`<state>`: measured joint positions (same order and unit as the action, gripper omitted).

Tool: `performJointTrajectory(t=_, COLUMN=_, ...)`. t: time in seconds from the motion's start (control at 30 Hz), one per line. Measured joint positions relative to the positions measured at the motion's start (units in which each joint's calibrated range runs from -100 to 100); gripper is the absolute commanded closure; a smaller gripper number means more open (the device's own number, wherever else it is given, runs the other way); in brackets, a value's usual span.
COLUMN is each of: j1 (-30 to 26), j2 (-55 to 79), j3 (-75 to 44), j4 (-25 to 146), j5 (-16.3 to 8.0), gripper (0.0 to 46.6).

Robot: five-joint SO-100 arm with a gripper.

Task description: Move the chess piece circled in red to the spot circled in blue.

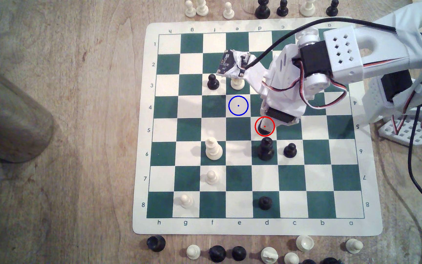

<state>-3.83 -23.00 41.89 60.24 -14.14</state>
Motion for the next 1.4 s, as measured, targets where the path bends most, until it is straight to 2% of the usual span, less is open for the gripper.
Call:
performJointTrajectory(t=0.57, j1=-0.37, j2=6.12, j3=0.0, j4=-4.14, j5=-0.29, gripper=36.8)
performJointTrajectory(t=0.77, j1=-0.81, j2=6.95, j3=0.0, j4=-4.14, j5=-0.2, gripper=46.4)
performJointTrajectory(t=1.1, j1=-0.81, j2=6.95, j3=-0.09, j4=-3.27, j5=-0.05, gripper=46.4)
performJointTrajectory(t=1.4, j1=-0.81, j2=2.85, j3=-7.14, j4=3.35, j5=-0.34, gripper=46.4)
